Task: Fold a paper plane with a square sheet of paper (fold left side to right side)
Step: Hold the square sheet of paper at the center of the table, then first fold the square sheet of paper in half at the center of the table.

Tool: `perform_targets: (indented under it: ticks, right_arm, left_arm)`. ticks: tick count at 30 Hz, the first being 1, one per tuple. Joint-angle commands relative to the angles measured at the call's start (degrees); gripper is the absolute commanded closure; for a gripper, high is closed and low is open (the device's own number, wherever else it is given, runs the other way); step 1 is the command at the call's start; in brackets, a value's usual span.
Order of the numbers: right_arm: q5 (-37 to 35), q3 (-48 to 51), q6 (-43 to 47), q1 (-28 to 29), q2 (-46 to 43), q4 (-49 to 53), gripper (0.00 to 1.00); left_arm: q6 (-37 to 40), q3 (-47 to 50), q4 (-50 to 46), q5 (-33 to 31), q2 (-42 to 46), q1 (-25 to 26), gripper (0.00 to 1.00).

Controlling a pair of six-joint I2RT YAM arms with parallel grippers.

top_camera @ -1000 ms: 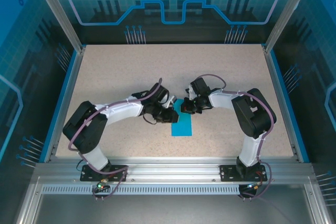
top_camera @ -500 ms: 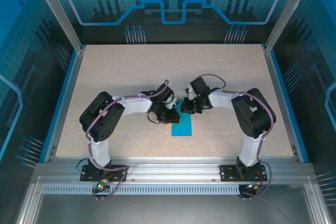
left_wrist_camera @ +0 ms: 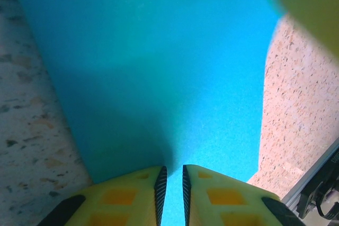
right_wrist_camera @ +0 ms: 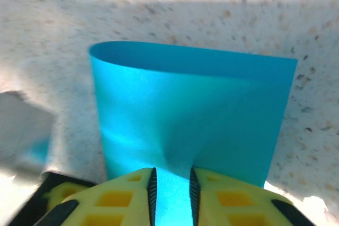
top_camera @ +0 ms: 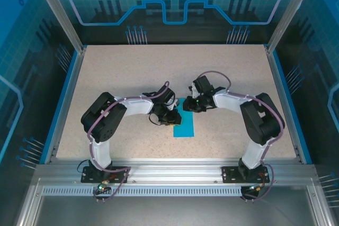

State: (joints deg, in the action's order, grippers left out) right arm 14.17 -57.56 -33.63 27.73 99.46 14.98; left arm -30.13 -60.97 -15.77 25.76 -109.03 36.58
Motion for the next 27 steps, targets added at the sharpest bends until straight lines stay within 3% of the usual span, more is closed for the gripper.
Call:
perform_targets:
  ticks: [1,3,10,14,27]
  right_arm:
    - [-2.5,2.9,0.8,0.6,-7.1,3.5,0.7]
    - [-2.4,5.1,0.3,1.5,-10.0,4.4,0.71]
    - [-1.1,13.2,-5.8,8.3,-14.9,2.7,0.91]
    - [-1.8,14.6,-7.3,10.7,-13.1,1.8,0.92]
    - [-3.2,14.2,-5.8,11.1,-6.0,6.5,0.93]
  left_arm:
    - [-0.8,2.2,-2.6,-2.2,-1.4,0.4,0.78]
    - [-0.7,2.2,-2.7,-2.2,-1.4,0.4,0.78]
    - [-0.6,2.1,-3.2,-2.6,-0.9,0.5,0.78]
    - [-0.5,1.9,-3.5,-2.7,-0.7,0.5,0.78]
    - [-1.1,-0.9,-3.9,-0.5,1.0,0.5,0.78]
